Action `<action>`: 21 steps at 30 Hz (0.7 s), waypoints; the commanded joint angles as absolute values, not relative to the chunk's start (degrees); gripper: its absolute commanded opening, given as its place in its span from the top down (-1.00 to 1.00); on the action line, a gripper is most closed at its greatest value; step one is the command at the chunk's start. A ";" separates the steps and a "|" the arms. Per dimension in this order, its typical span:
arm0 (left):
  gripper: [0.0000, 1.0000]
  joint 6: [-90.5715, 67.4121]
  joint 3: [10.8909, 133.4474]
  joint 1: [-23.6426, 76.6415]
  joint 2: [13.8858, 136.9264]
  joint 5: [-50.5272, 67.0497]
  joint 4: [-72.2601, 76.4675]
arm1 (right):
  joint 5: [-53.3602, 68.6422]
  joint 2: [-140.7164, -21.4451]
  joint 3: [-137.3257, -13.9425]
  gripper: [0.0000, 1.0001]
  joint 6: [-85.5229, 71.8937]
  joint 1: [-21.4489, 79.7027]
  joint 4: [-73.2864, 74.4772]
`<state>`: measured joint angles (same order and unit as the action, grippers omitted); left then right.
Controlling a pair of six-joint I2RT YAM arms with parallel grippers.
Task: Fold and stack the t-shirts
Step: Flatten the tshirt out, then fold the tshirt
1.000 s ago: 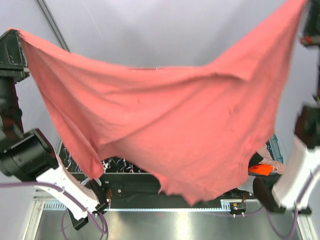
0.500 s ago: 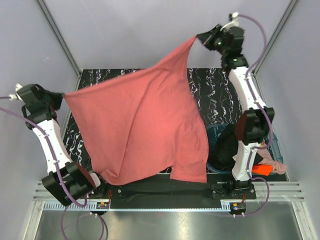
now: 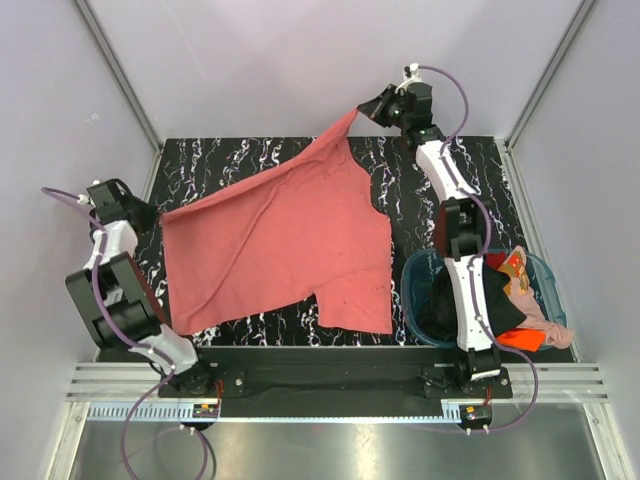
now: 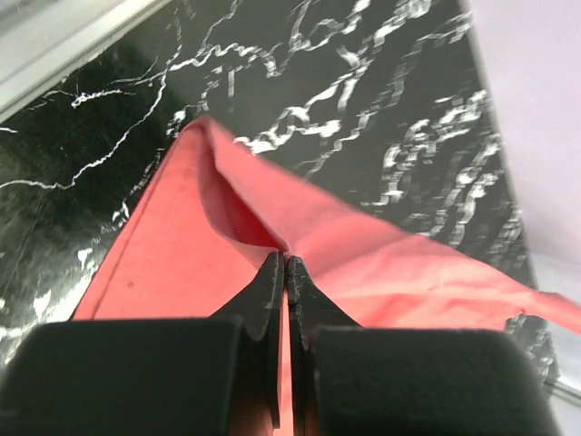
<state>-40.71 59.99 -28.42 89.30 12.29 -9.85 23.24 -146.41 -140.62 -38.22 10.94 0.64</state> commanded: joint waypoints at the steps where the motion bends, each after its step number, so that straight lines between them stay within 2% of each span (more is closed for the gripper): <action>1: 1.00 -38.32 65.46 -27.86 93.41 13.36 -4.04 | 23.64 -149.31 -149.31 1.00 -38.41 10.99 2.45; 4: 1.00 -37.88 68.89 -27.16 95.88 13.01 -6.67 | 23.64 -149.59 -150.12 1.00 -38.58 10.99 3.07; 8: 1.00 -37.62 70.57 -27.07 97.47 13.18 -9.48 | 23.47 -146.08 -144.77 1.00 -38.67 11.07 3.60; 17: 1.00 -33.05 76.99 -27.16 99.67 13.62 -22.66 | 22.41 -137.21 -138.54 1.00 -40.25 10.64 14.67; 21: 1.00 -32.08 75.77 -27.07 98.53 13.89 -23.29 | 22.85 -133.43 -133.95 1.00 -41.22 9.15 17.83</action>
<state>-34.50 74.91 -27.09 99.39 13.04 -21.06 23.11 -140.42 -135.61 -40.03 10.59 15.20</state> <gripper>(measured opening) 0.015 0.009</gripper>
